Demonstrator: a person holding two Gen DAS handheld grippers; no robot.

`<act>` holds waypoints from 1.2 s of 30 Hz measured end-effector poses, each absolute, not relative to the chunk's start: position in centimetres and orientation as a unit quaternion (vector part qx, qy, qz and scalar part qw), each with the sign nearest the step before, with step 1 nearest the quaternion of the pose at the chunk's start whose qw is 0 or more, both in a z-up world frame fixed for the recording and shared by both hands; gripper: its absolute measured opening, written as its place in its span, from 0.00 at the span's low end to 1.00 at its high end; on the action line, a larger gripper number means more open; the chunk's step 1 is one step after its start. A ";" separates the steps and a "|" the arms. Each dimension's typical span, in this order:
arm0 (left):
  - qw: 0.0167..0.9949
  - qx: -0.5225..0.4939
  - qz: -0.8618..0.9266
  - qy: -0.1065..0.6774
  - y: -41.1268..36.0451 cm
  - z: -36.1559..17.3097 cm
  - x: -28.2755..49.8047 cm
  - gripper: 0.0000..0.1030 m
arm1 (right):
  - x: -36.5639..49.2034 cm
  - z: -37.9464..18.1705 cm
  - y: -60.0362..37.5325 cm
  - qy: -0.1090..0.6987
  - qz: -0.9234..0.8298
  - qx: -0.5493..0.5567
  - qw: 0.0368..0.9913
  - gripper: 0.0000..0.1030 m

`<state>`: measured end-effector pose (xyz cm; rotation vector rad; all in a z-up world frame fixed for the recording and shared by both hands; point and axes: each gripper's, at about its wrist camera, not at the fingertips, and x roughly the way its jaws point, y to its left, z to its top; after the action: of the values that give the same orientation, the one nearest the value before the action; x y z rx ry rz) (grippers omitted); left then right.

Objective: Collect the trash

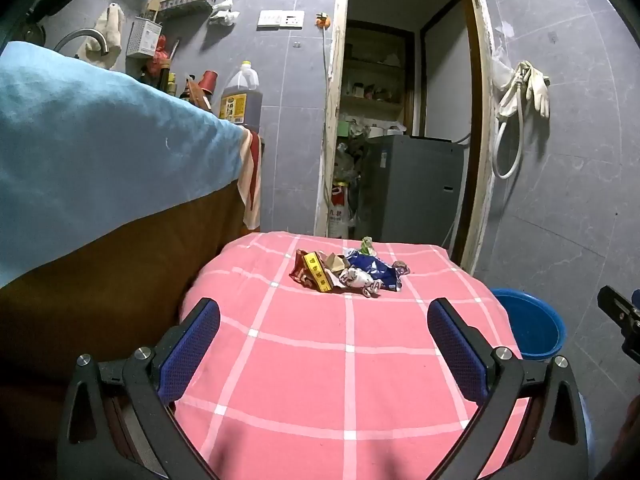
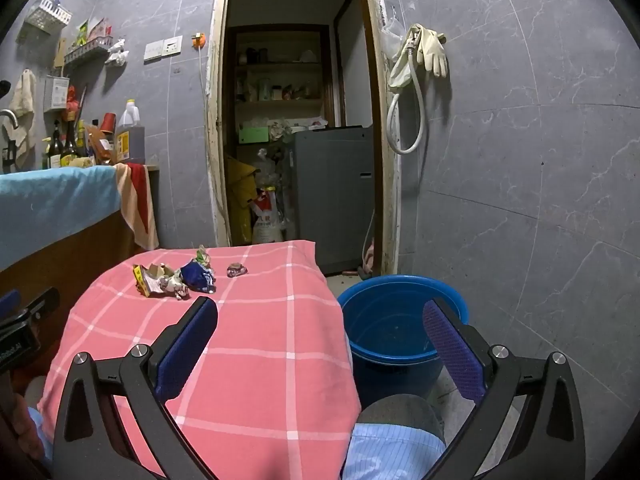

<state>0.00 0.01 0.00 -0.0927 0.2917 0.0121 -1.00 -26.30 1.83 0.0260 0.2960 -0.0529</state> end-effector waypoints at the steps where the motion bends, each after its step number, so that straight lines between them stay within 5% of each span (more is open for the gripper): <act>1: 0.988 -0.046 0.007 0.145 0.0 0.0 0.0 0.99 | -1.0 1.8 -26.3 0.149 -0.027 0.013 0.988 1.00; 36: 0.987 -0.045 0.002 0.151 0.2 0.0 0.5 0.98 | -1.1 1.8 -26.3 0.146 -0.026 0.014 0.989 1.00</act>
<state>0.47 0.16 0.00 -0.0912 0.3034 0.0045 -1.07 -26.31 1.83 0.0285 0.2928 -0.0524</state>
